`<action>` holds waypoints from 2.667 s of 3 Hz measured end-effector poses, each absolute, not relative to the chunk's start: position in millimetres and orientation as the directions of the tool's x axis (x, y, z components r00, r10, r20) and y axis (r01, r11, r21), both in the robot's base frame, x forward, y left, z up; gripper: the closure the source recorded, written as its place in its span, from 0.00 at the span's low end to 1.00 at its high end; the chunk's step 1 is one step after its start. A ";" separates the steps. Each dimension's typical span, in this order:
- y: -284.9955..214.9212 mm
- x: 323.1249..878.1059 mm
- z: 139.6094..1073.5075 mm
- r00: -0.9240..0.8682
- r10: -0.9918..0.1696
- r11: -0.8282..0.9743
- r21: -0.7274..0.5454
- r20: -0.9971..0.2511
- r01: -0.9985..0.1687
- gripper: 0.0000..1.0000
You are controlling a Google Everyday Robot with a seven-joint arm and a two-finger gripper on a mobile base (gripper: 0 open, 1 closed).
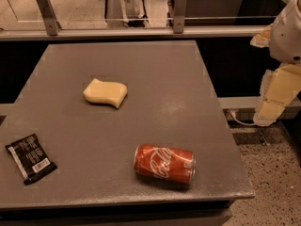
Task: Place coke can upright
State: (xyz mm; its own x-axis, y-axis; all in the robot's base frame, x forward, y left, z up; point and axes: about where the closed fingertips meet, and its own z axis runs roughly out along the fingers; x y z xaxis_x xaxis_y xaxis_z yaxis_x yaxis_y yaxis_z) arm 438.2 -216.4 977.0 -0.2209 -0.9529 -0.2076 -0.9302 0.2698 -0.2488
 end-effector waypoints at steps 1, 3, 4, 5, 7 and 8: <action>-213.9 438.0 978.5 -0.215 -0.953 0.266 -0.249 -0.214 -0.931 0.00; -101.6 399.0 969.7 -0.053 -0.976 0.096 -0.198 -0.210 -0.975 0.00; -101.4 398.9 970.0 -0.053 -0.976 0.096 -0.199 -0.210 -0.975 0.00; -76.3 398.2 950.9 -0.002 -0.977 0.039 -0.171 -0.212 -0.985 0.00; -19.8 388.2 879.1 -0.009 -0.985 0.022 -0.075 -0.174 -0.997 0.00; -10.6 378.6 857.1 -0.054 -0.989 0.063 -0.067 -0.136 -0.996 0.00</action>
Offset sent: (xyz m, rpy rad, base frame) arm -0.0381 0.1199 -0.0103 0.0148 0.0901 0.2114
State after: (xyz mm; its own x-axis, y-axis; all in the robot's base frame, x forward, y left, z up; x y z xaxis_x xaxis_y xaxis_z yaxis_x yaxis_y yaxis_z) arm 378.6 -10.6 857.1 -0.0535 -0.9893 -0.1360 -0.9957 0.0631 -0.0671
